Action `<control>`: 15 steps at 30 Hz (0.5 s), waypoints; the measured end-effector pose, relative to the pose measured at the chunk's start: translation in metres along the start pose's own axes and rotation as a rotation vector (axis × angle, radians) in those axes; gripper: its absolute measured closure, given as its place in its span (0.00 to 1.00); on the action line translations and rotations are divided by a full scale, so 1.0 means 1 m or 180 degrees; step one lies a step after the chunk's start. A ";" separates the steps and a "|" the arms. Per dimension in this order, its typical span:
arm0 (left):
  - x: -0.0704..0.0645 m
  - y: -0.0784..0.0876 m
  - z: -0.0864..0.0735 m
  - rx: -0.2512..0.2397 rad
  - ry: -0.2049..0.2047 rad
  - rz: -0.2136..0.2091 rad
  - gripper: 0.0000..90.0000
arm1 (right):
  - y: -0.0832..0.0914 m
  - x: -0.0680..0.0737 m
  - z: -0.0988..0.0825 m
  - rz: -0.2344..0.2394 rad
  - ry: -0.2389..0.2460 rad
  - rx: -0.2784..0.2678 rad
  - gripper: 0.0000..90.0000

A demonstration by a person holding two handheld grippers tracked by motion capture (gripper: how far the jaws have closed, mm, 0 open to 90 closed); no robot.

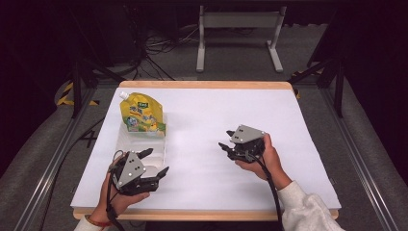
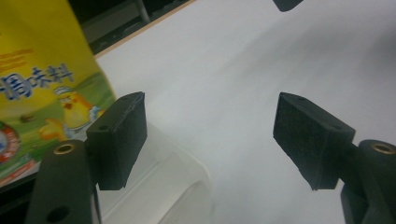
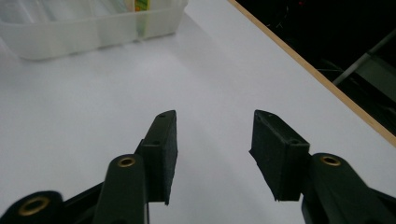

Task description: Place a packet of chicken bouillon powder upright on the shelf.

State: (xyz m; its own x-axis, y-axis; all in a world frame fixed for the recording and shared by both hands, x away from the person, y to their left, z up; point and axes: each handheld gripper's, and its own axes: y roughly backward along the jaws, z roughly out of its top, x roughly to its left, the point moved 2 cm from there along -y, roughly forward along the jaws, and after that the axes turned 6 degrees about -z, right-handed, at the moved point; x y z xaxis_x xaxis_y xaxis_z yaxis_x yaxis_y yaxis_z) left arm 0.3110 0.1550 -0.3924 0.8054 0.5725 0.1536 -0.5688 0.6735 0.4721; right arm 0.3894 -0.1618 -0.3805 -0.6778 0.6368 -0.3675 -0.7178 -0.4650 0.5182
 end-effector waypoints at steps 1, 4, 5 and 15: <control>-0.003 -0.003 0.001 0.0023 -0.0020 -0.0029 0.28 | 0.002 0.000 -0.003 -0.0011 0.0024 0.0020 0.56; -0.010 -0.010 0.002 0.0069 -0.0038 -0.0160 0.27 | 0.007 -0.001 -0.012 -0.0068 0.0056 0.0080 0.51; -0.012 -0.014 0.002 0.0086 -0.0060 -0.0174 0.26 | 0.008 -0.001 -0.015 -0.0085 0.0039 0.0099 0.50; -0.028 -0.041 0.001 0.0278 -0.0121 -0.0475 0.21 | 0.026 -0.010 -0.051 -0.0286 -0.0106 0.0267 0.36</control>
State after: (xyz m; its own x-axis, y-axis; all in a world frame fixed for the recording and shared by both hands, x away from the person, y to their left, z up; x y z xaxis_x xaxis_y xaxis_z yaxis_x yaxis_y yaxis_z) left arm 0.3116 0.1107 -0.4156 0.8865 0.4498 0.1081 -0.4270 0.7057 0.5654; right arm 0.3694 -0.2119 -0.4027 -0.6046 0.6943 -0.3903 -0.7587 -0.3528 0.5476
